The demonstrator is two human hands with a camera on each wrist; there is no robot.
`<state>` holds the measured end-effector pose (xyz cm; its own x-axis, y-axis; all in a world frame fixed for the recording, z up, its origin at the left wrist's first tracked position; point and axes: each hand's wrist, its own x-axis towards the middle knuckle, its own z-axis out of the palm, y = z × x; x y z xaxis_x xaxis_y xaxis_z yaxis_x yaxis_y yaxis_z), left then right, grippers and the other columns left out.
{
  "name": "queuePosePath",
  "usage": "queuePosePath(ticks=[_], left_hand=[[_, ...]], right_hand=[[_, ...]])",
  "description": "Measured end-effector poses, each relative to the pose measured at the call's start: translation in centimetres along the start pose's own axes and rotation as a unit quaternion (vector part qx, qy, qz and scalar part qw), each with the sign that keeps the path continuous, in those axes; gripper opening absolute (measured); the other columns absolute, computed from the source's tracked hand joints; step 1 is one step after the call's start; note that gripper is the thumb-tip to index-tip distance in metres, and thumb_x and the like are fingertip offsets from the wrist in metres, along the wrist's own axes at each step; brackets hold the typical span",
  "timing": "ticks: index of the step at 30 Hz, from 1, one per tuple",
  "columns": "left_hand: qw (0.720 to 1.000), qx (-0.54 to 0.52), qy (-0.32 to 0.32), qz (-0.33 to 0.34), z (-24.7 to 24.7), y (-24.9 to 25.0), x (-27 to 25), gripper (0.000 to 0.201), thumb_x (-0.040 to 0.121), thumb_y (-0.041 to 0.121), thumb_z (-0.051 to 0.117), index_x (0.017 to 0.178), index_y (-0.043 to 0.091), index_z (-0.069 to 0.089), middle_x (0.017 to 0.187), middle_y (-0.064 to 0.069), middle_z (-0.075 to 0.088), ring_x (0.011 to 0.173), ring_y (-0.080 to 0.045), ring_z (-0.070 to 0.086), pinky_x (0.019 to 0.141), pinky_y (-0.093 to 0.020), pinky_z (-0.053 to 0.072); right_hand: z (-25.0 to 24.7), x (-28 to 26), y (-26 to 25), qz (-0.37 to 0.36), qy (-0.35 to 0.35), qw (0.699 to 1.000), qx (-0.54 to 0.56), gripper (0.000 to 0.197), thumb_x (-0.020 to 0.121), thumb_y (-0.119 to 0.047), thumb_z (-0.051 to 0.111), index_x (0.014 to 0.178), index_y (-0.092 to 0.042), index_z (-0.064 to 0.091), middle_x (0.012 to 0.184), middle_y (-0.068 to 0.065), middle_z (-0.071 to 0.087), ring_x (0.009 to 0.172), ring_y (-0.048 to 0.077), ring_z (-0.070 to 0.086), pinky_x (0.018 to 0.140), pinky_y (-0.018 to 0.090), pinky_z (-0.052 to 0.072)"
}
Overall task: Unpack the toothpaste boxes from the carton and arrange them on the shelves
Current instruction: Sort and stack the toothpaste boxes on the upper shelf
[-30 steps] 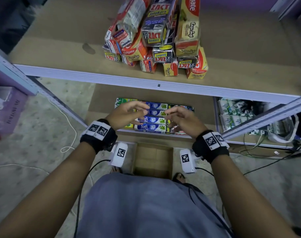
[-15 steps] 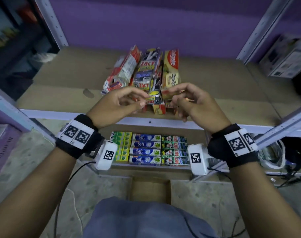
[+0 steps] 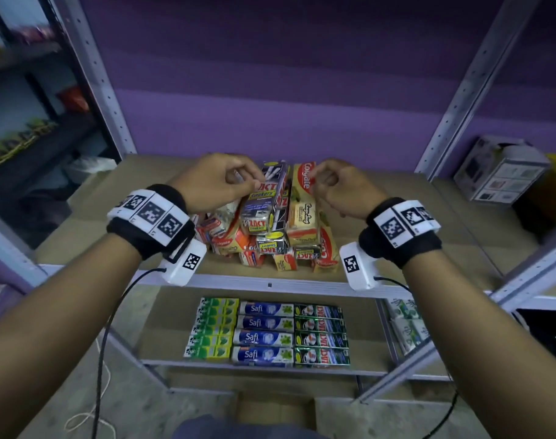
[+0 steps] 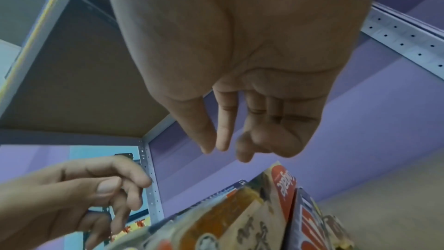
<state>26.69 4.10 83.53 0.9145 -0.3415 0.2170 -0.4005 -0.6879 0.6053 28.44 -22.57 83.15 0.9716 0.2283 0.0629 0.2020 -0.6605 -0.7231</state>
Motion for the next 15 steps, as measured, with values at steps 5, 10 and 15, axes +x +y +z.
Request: queuePosePath(ticks=[5,10,15], left_hand=[[0.998,0.043,-0.032,-0.020,0.4,-0.8,1.0,0.010,0.086,0.048,0.063,0.096,0.046,0.066,0.086,0.023,0.066,0.077,0.003,0.062,0.074,-0.025,0.051],[0.996,0.073,-0.051,-0.021,0.7,-0.4,1.0,0.007,0.089,0.044,0.062,0.095,0.042,0.066,0.087,0.021,0.066,0.078,0.004,0.061,0.069,-0.019,0.046],[0.994,0.088,-0.057,-0.022,0.8,0.1,1.0,0.009,0.089,0.044,0.062,0.095,0.040,0.067,0.089,0.021,0.066,0.078,0.004,0.062,0.066,-0.017,0.044]], right_hand=[[1.3,1.7,-0.3,0.058,-0.052,0.988,-0.131,0.044,0.089,-0.047,0.063,0.128,-0.031,0.050,0.116,0.001,0.060,0.079,0.014,0.058,0.061,0.023,0.045],[2.7,2.7,-0.1,0.102,-0.063,0.981,-0.154,0.074,0.081,-0.061,0.065,0.143,-0.036,0.035,0.150,0.006,0.036,0.122,0.027,0.053,0.090,0.032,0.048],[3.4,2.9,-0.3,0.130,-0.058,0.980,-0.141,0.092,0.071,-0.063,0.072,0.147,-0.033,0.029,0.149,0.008,0.038,0.125,0.031,0.052,0.096,0.040,0.051]])
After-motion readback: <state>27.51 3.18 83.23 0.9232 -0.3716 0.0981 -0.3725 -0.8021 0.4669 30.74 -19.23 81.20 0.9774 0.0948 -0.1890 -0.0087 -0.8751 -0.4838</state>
